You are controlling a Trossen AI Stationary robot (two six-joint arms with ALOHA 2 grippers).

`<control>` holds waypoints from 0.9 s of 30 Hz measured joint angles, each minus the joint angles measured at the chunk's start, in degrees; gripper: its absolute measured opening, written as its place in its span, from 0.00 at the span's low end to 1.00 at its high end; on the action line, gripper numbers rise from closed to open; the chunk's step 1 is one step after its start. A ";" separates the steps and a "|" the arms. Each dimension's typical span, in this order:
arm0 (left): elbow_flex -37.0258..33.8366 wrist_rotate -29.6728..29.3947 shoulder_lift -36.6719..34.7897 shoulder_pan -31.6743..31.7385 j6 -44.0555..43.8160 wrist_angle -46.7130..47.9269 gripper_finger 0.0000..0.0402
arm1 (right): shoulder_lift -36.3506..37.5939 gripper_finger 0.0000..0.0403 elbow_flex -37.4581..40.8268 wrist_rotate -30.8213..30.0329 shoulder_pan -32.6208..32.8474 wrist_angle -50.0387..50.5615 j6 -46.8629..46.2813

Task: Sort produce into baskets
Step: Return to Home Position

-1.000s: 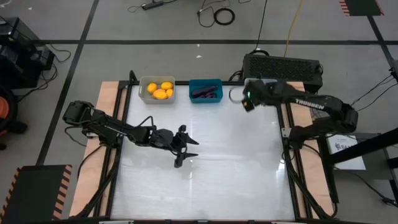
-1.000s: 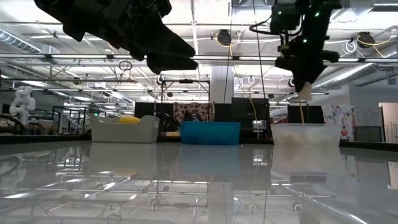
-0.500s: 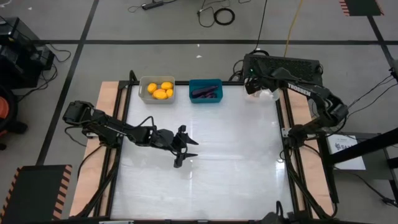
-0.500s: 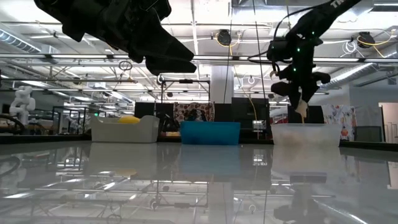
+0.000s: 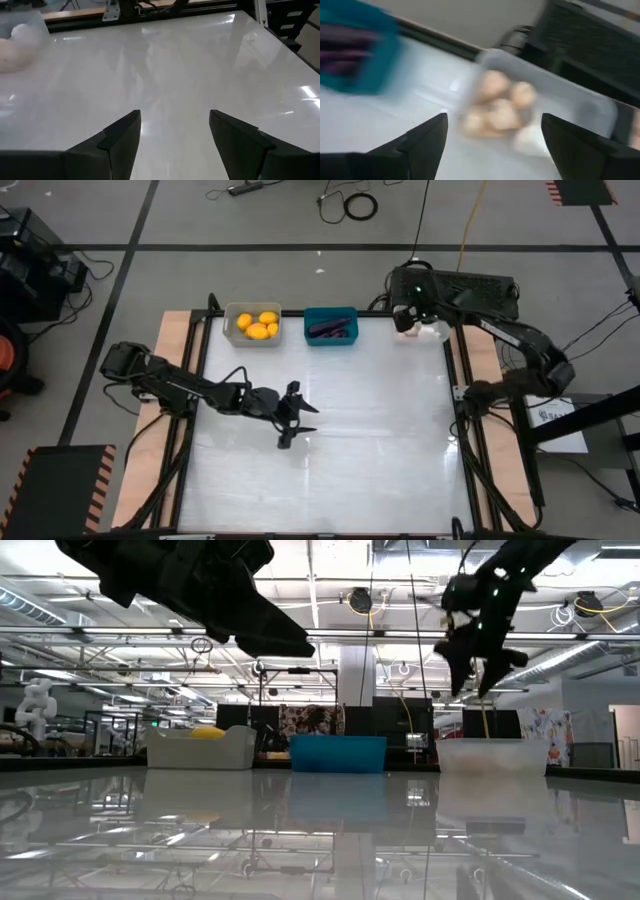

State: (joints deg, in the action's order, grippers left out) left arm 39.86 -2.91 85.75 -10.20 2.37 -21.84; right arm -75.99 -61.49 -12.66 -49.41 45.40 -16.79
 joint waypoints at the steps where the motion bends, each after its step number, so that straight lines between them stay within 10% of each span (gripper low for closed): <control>1: 0.00 0.04 -0.29 0.02 0.24 0.10 0.61 | 1.50 0.78 0.00 1.75 0.86 0.00 -0.47; 14: 0.00 -4.73 -14.21 0.43 1.16 11.83 0.61 | 20.41 0.70 1.95 -0.93 30.42 -1.86 -9.99; 21: 0.00 -11.23 -26.89 0.41 0.97 23.90 0.61 | 28.85 0.65 15.29 -16.78 50.13 -11.38 -17.14; 27: -0.38 -13.24 -35.23 0.28 -1.99 33.21 0.61 | 32.73 0.59 30.80 -18.98 58.51 -33.29 -14.71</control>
State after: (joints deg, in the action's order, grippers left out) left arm 39.48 -16.15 50.52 -9.92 0.37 11.37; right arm -43.25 -30.70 -31.64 9.11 12.11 -31.50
